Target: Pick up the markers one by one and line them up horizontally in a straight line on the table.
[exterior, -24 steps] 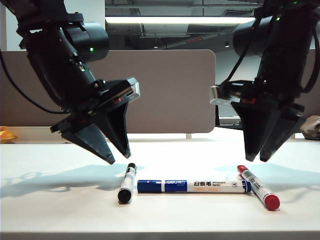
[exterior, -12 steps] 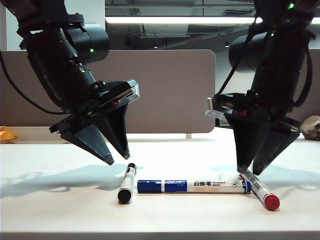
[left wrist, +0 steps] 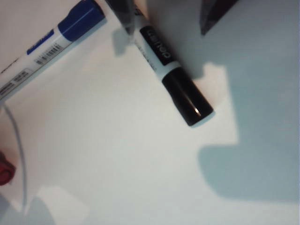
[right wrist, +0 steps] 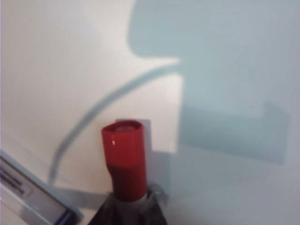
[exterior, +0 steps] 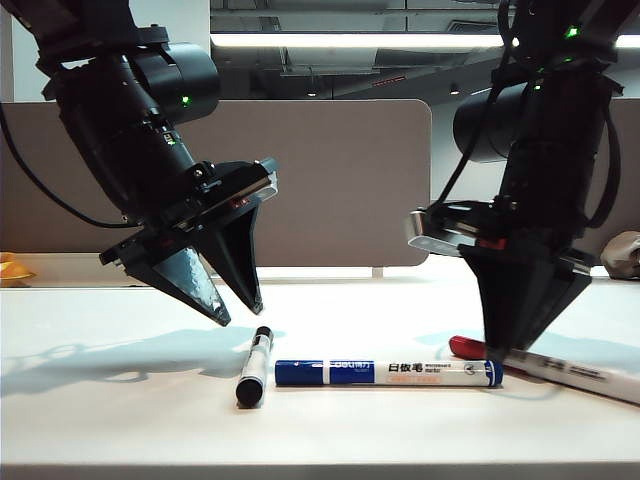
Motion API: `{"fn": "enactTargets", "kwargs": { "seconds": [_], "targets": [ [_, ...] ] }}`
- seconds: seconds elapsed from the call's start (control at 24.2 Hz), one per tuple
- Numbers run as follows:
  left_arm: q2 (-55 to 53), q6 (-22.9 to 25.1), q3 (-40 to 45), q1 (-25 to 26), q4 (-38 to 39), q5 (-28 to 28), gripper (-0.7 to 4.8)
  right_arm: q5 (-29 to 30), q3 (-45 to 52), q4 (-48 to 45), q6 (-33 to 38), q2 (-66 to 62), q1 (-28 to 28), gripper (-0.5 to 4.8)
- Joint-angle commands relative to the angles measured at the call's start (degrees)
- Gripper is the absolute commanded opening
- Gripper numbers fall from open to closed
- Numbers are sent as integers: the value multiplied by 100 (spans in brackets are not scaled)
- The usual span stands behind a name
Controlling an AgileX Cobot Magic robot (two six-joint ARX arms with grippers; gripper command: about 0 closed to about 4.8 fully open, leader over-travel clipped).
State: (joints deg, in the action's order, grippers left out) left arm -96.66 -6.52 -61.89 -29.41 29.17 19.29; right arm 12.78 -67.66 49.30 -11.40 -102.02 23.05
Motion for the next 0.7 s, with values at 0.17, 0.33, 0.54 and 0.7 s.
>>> {"fn": "enactTargets", "kwargs": {
  "seconds": [0.17,0.33,0.54,0.7],
  "targets": [
    [-173,48,-15,0,111,2,180,-1147,48,826,-424,-46,0,52],
    [-190,243,-15,0,157,4,180,-1333,48,1073,-542,-46,-2,52],
    [-190,358,-15,2,190,-2,180,-1338,48,1294,-699,-46,-2,52],
    [-190,680,-17,11,299,-243,180,-1414,48,1541,-1005,-46,0,53]
  ]
}}
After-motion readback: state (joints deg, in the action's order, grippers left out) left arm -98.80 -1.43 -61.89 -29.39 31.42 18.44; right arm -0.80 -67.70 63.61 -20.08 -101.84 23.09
